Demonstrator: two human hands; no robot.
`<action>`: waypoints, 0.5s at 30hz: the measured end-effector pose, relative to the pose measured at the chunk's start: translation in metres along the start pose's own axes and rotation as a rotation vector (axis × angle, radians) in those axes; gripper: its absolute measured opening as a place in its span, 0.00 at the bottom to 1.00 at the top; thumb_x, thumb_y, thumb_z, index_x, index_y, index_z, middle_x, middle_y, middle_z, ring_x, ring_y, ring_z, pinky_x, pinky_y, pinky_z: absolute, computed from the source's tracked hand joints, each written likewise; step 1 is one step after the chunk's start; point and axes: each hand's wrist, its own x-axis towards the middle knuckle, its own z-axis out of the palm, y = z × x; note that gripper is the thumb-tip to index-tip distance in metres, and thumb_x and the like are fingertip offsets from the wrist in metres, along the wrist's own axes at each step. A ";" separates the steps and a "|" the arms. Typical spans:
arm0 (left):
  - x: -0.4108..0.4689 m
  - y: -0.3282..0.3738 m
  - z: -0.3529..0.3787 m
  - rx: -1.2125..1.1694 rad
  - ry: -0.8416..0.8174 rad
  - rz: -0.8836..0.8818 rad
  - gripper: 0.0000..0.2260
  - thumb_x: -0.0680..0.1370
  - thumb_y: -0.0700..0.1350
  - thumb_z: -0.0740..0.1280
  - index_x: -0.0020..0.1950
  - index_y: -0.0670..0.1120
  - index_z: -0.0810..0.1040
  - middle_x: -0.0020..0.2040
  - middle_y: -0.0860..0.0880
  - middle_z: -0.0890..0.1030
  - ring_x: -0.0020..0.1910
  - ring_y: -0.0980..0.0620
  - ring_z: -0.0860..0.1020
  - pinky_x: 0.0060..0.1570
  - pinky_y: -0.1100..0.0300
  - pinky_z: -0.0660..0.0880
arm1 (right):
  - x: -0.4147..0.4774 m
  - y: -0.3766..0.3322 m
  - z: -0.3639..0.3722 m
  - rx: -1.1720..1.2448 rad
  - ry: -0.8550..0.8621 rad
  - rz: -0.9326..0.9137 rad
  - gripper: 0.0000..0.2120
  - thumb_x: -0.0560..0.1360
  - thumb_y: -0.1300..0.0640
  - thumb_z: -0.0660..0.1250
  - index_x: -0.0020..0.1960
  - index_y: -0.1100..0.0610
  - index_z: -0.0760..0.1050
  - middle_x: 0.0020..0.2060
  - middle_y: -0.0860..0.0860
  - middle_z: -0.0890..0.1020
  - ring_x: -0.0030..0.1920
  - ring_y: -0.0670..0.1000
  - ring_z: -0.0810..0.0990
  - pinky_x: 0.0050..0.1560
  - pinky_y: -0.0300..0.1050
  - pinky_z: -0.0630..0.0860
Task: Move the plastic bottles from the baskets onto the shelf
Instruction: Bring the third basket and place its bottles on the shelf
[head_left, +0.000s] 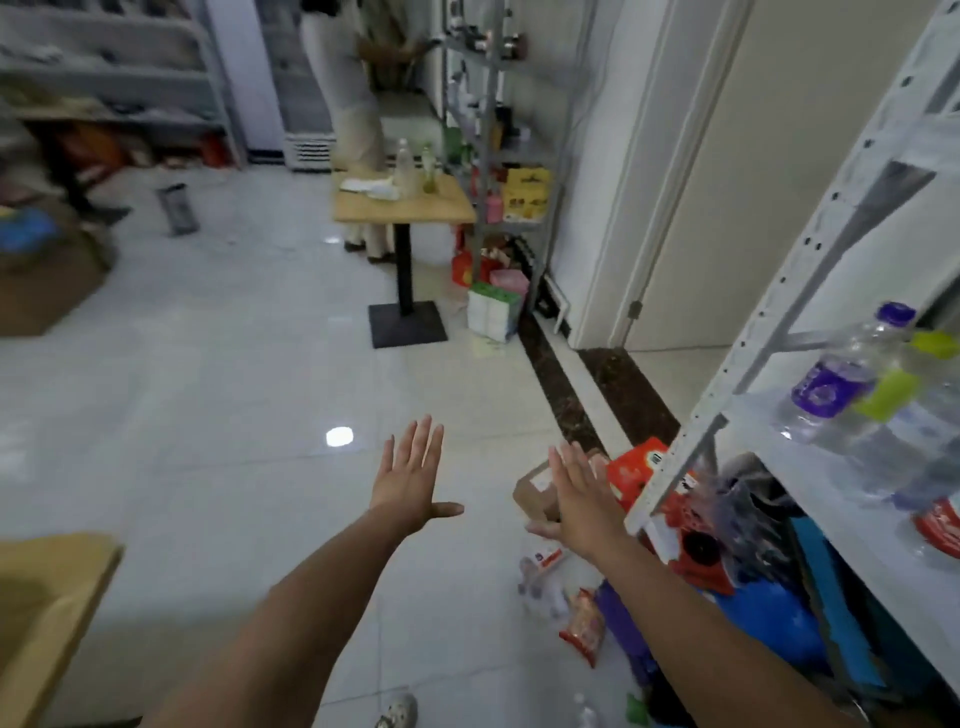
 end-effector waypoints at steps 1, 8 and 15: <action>-0.016 -0.027 0.000 -0.004 0.011 -0.070 0.50 0.73 0.70 0.58 0.76 0.44 0.32 0.75 0.44 0.29 0.76 0.44 0.33 0.73 0.45 0.35 | 0.013 -0.027 -0.003 0.006 -0.014 -0.060 0.51 0.72 0.32 0.61 0.77 0.59 0.37 0.77 0.56 0.38 0.77 0.54 0.37 0.74 0.54 0.36; -0.172 -0.208 0.007 -0.068 0.083 -0.561 0.50 0.72 0.70 0.61 0.77 0.44 0.35 0.76 0.46 0.31 0.77 0.44 0.36 0.74 0.46 0.37 | 0.061 -0.255 -0.015 -0.009 -0.001 -0.531 0.51 0.72 0.35 0.63 0.77 0.58 0.37 0.77 0.54 0.37 0.76 0.53 0.36 0.74 0.52 0.35; -0.355 -0.355 0.018 -0.082 0.111 -1.038 0.50 0.71 0.69 0.63 0.79 0.44 0.40 0.79 0.45 0.38 0.78 0.44 0.39 0.73 0.45 0.37 | 0.030 -0.507 -0.008 -0.070 0.062 -0.973 0.51 0.72 0.33 0.62 0.77 0.58 0.36 0.77 0.54 0.38 0.77 0.53 0.36 0.74 0.54 0.35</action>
